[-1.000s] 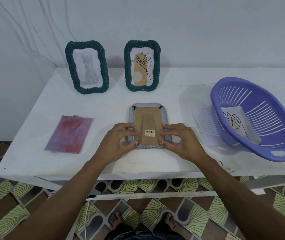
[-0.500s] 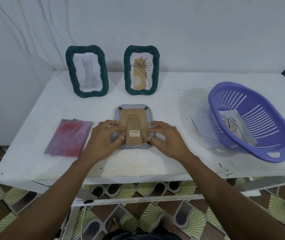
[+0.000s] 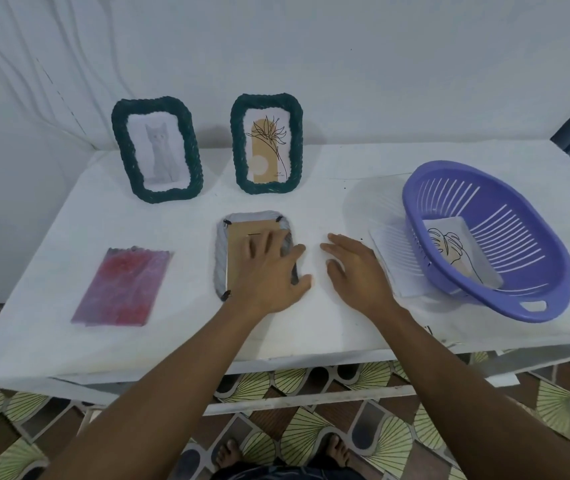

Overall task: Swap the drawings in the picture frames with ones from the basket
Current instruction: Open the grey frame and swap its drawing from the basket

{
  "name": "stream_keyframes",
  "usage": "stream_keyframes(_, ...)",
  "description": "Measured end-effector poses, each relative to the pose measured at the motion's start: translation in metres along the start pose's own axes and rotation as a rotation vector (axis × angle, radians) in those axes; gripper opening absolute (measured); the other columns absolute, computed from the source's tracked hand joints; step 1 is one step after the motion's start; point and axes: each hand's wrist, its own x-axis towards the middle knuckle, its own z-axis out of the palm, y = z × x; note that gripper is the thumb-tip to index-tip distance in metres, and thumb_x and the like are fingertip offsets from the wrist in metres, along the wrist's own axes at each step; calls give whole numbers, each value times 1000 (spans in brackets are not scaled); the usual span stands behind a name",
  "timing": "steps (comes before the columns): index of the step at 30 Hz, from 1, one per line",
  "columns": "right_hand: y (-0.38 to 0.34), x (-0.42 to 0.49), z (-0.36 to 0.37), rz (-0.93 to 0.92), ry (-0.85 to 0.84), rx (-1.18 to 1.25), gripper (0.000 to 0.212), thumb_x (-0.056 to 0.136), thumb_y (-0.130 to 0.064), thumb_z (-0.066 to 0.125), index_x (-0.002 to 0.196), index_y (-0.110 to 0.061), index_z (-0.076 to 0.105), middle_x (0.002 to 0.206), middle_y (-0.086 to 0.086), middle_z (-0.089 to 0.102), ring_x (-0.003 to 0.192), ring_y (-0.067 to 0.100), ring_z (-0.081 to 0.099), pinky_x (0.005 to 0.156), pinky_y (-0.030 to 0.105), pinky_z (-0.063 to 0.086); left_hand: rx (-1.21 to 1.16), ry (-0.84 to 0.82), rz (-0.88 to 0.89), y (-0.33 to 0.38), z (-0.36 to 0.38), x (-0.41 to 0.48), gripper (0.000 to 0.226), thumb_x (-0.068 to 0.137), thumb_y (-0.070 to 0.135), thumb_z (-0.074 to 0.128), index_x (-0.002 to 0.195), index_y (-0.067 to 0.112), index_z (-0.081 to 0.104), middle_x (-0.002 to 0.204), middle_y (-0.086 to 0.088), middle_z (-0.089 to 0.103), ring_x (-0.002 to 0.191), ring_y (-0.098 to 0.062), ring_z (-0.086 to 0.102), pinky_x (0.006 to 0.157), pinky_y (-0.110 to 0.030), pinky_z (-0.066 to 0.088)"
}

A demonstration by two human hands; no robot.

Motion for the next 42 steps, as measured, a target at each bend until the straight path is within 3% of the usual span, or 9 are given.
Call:
stream_keyframes(4,1,0,-1,26,-17,-2,35,90,-12,59,125,-12,63,138,6,55,130,20,48,110,27,25,-144,85,4,-1,-2,0,69,74,65,37,123,22,60,134,-6,48,121,-28,44,103,-48,29)
stream_keyframes(8,0,1,-2,22,-12,30,33,88,-13,62,121,-14,65,136,6,57,128,21,50,110,32,30,-357,249,11,-1,-18,-2,51,71,53,56,108,18,63,122,-2,52,112,-21,48,98,-47,40)
stream_keyframes(12,-10,8,-3,39,-7,113,35,89,-19,63,124,-17,63,135,5,58,126,19,51,110,35,35,-595,364,-33,-12,-51,-13,37,75,36,65,109,24,56,135,8,42,128,-12,38,101,-32,40)
stream_keyframes(16,-43,19,5,57,-91,239,37,93,-23,59,130,-22,58,135,-4,57,124,12,49,103,17,30,-690,380,-110,-35,-81,-26,36,74,29,62,108,25,51,128,5,44,114,-6,47,91,-12,36)
stream_keyframes(25,-110,34,38,38,-176,414,34,93,-20,60,127,-24,60,125,-7,62,106,7,58,96,19,44,-930,286,-429,-99,-121,-68,38,88,16,56,117,40,53,123,8,58,103,-16,62,79,-38,58)
stream_keyframes(30,-126,37,43,150,-163,621,33,91,-16,61,122,-28,63,119,-16,62,89,-3,62,76,3,43,-1231,397,-472,-107,-106,-79,45,85,2,48,112,36,59,114,-2,64,105,-26,62,73,-38,55)
stream_keyframes(33,-122,33,37,232,-98,753,33,87,-17,65,118,-28,65,118,-14,65,84,7,67,73,17,50,-1428,400,-476,-88,-88,-75,49,75,3,45,111,33,59,116,-7,65,102,-27,63,83,-50,53)
stream_keyframes(37,-96,25,21,319,48,717,32,84,-14,69,114,-25,68,91,-4,64,58,2,58,58,11,42,-1168,291,-343,-67,-67,-60,52,78,10,42,122,38,47,122,5,60,106,-21,60,86,-46,54)
stream_keyframes(42,-56,20,1,298,70,490,36,81,-14,74,115,-26,68,104,-5,69,72,10,63,63,7,46,-647,100,-146,-60,-38,-42,55,89,21,52,140,27,34,124,2,47,110,-15,48,97,-38,44)
